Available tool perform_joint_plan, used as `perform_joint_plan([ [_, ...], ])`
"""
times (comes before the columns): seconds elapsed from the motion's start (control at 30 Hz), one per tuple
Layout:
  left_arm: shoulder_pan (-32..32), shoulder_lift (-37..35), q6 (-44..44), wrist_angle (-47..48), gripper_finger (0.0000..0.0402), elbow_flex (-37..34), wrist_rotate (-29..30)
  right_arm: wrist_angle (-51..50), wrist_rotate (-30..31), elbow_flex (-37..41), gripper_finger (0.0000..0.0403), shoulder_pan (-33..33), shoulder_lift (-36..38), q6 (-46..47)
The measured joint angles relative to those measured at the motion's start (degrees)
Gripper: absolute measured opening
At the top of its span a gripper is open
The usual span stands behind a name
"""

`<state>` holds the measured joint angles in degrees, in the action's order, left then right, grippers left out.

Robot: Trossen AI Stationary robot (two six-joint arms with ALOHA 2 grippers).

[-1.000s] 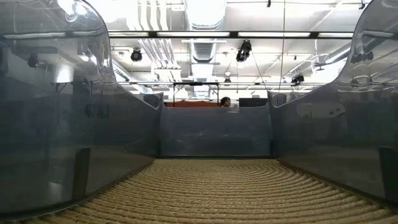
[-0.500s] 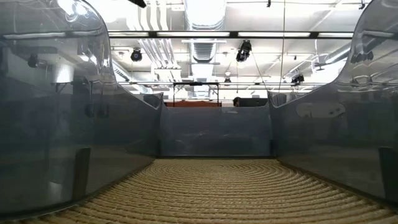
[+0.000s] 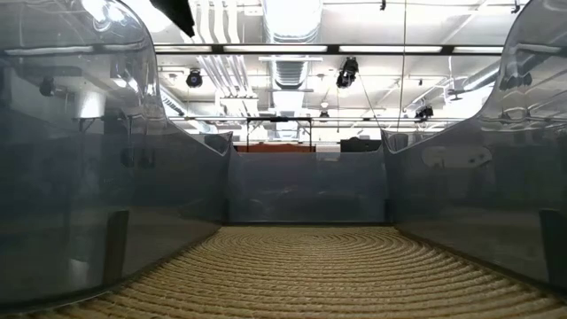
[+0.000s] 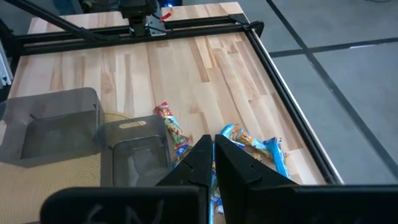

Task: Pick and place Granola Bars by type
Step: Put the red granola bar into the bottom left black bin

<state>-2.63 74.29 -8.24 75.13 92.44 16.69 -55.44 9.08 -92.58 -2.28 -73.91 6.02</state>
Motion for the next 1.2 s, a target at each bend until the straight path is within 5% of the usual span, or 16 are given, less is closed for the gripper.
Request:
perform_joint_plan([
  [0.33, 2.0, -9.2, -5.0, -2.3, 0.0226, -4.4, -1.8, 0.2, 0.0, 0.0, 0.0009, 0.0, 0.0, 0.0],
  [0.73, 2.2, -28.4, -7.6, -31.4, 0.0225, -34.9, -4.4, 0.4, 0.0, 0.0, 0.0009, 0.0, 0.0, 0.8],
  [1.2, 2.2, -29.1, -7.2, -49.2, 0.0224, -56.0, -5.6, 0.5, 0.0, 0.0, 0.0008, 0.0, 0.0, 1.5],
])
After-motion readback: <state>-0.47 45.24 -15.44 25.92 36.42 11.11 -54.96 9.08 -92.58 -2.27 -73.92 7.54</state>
